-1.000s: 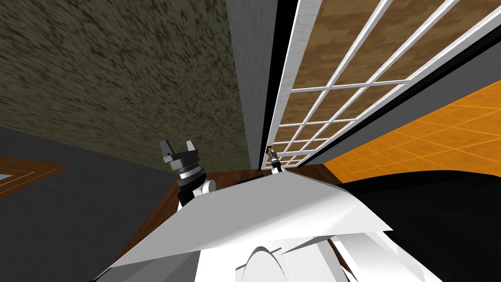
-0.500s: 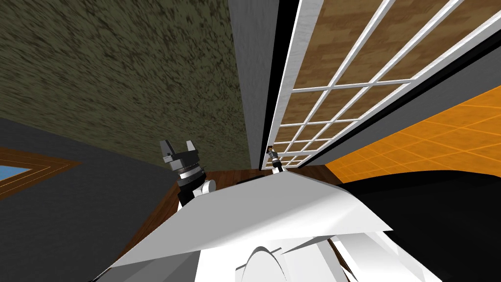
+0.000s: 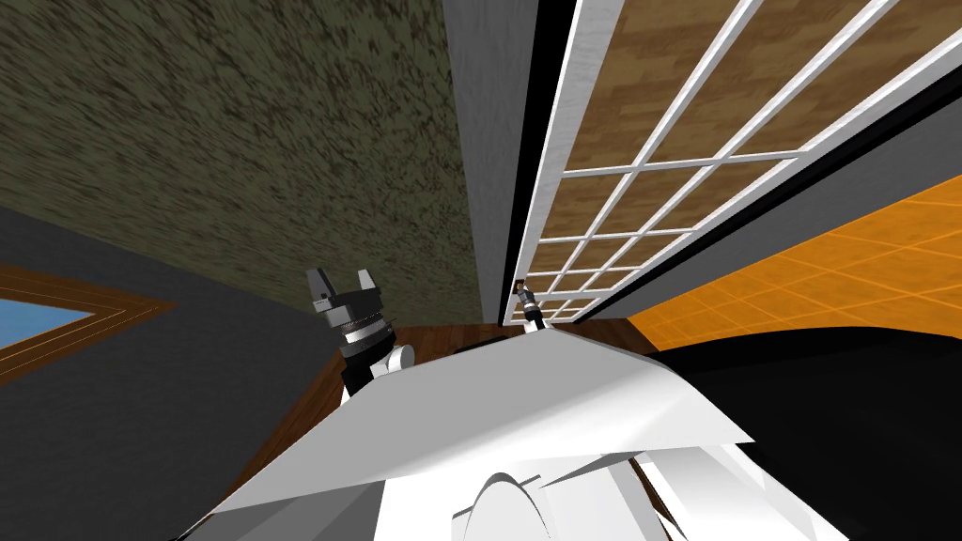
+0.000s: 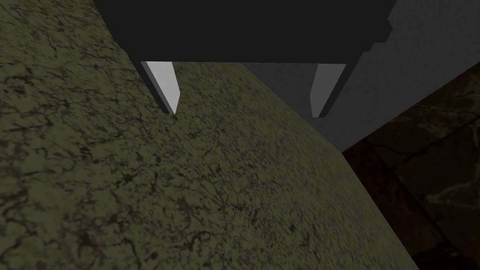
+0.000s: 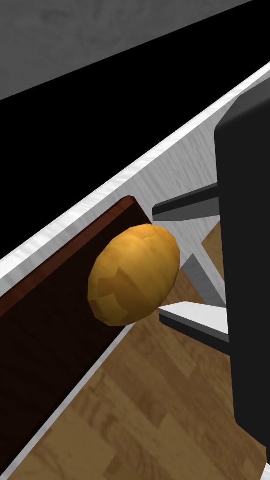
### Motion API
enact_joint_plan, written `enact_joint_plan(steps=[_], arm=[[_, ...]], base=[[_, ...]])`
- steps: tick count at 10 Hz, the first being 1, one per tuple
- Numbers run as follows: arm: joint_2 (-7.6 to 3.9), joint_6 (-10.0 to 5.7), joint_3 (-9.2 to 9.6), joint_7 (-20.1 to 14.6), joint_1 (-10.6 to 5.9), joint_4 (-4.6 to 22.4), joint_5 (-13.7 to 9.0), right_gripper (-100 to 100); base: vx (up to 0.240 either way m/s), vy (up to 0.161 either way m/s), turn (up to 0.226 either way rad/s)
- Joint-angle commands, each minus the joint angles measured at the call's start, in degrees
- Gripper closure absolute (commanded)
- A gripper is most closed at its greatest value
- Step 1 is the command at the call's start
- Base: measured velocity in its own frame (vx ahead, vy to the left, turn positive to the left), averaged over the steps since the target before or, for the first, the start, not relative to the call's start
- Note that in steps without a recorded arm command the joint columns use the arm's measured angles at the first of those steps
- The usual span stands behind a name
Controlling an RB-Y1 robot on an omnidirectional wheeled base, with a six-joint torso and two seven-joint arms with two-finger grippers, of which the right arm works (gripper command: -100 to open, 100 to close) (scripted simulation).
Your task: Pull the door open
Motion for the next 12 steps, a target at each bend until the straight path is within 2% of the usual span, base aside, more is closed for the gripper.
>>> enact_joint_plan(steps=[1, 2, 3, 4, 5, 6, 8, 10, 12], arm=[[1.09, 0.15, 1.05, -1.65, 0.09, 0.40, 0.13, 100], [0.83, 0.12, 1.27, -3.90, 0.09, 0.48, -0.53, 100], [0.83, 0.12, 1.27, -4.01, 0.09, 0.48, -0.53, 100], [0.57, 0.09, 1.48, -6.34, 0.09, 0.57, -1.18, 100], [0.57, 0.09, 1.48, -6.36, 0.09, 0.57, -1.18, 100], [0.31, 0.06, 1.70, -8.48, 0.09, 0.65, -1.84, 100], [0.31, 0.06, 1.70, -8.72, 0.09, 0.65, -1.84, 100], [-0.22, 0.00, 2.14, -12.68, 0.08, 0.83, -3.17, 100], [-0.22, 0.00, 2.14, -13.43, 0.08, 0.83, -3.17, 100]], base=[[-0.020, -0.001, 0.021], [-0.022, 0.001, 0.023], [-0.016, 0.004, 0.029], [-0.024, 0.008, 0.072], [-0.022, 0.002, 0.031], [-0.023, 0.003, 0.068], [-0.011, 0.000, 0.007], [-0.022, 0.003, 0.072], [-0.018, -0.003, 0.012]])
